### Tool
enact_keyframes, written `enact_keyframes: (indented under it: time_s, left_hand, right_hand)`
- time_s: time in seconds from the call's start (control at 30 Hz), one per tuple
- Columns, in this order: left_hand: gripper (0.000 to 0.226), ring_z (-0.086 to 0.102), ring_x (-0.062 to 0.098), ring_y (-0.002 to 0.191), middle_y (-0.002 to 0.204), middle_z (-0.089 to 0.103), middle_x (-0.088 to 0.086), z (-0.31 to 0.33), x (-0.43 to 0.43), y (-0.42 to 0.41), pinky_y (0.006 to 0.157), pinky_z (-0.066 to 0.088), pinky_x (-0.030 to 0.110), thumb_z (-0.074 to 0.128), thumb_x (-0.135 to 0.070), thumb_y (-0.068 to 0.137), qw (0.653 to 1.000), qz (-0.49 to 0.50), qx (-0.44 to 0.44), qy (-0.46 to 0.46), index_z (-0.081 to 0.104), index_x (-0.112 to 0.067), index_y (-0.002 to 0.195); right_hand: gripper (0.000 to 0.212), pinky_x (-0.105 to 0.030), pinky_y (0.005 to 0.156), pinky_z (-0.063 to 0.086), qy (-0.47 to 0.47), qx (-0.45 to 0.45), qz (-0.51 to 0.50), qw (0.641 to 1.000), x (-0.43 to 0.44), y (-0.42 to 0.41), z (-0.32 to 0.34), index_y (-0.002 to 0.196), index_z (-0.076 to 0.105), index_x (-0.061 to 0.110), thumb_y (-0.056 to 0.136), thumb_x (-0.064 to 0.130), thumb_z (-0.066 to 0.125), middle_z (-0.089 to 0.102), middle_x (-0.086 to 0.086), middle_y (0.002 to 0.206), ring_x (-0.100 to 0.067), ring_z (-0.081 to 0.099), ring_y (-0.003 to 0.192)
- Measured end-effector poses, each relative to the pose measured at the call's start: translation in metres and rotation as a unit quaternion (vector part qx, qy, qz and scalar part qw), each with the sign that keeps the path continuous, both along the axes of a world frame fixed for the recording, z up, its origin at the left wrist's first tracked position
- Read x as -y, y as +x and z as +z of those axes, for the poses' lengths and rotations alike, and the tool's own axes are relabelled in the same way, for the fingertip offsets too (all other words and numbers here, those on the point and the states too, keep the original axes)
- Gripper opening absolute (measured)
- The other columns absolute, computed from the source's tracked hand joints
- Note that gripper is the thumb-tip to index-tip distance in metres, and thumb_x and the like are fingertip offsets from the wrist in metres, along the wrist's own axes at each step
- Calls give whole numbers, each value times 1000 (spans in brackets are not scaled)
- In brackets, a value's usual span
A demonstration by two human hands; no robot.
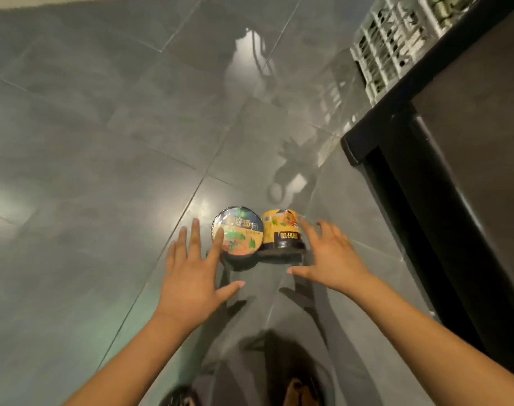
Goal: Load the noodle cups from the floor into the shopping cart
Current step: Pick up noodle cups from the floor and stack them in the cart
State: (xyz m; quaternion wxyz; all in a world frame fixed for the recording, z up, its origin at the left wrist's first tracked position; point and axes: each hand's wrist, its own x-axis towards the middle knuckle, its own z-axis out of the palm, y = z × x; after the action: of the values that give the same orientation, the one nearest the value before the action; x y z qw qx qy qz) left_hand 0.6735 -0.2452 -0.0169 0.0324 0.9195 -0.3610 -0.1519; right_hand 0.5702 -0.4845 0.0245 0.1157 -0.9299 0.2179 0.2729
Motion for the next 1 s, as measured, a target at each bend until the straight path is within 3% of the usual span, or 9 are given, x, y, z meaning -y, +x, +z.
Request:
enact_keyframes:
  time_s: [0.2,0.3,0.4,0.5,0.67,0.8,0.87,0.93,1.0]
  left_hand:
    - [102,28,47,138,155,23,24,-80,42,37,107,30,56,38,-88,68,990,-96,62,-81,36,-23,147]
    - [104,29,46,137,155,22,24,-99,49,36,107,31,56,34,-92,68,991,-92,63,-76,34,-27,148]
    - [99,41,44,128,150,31,23,-99,51,33,100,40,52,34,-90,69,992,-85,52,-79,39,-27,145]
    - [95,51,38,110,139,41,20,-88,48,33,84,49,47,43,-87,65,994,-57,37,-87,47,-26,138]
    - [94,53,36,105,134,45,18,-92,38,34,80,51,46,43,-88,63,994,-40,51,-87,51,-26,134]
    - [94,55,36,106,136,45,17,-90,31,36,82,52,46,41,-88,65,994,-47,48,-88,51,-26,135]
    - [95,57,37,106,136,46,18,-88,30,34,82,53,47,40,-89,64,995,-41,36,-78,52,-26,134]
    - [94,57,37,106,137,45,18,-89,29,32,82,53,47,40,-89,64,996,-40,35,-75,52,-27,134]
    - [94,56,37,107,139,43,18,-91,27,33,82,53,47,39,-89,66,995,-43,40,-78,51,-27,135]
  right_hand:
    - [121,-39,118,8,25,80,85,993,37,27,-79,154,0,28,64,78,65,7,-7,158,-24,4,146]
    - [118,-36,120,13,59,141,78,985,40,22,-95,154,5,27,65,75,67,12,2,157,-15,7,144]
    - [108,-35,117,24,117,185,29,975,36,12,-98,152,19,26,68,69,70,27,8,149,-7,18,137]
    - [100,-31,113,27,120,211,-81,967,32,5,-99,147,32,25,66,67,72,39,6,142,-11,29,133]
    - [111,-38,98,49,224,200,-267,916,36,10,-107,140,46,17,53,83,66,56,-4,132,-21,56,116]
    - [77,-35,85,56,294,196,-349,868,53,21,-106,110,68,10,64,71,64,73,-6,102,-19,70,89]
    - [50,-23,71,56,315,217,-377,844,57,22,-107,98,71,10,78,55,64,74,-6,90,-13,71,76]
    - [30,-12,62,50,320,253,-393,824,55,22,-113,97,71,14,85,41,67,74,-2,91,-3,68,73]
    - [25,-8,62,47,311,278,-390,821,50,21,-121,100,67,21,82,37,73,72,5,96,4,65,75]
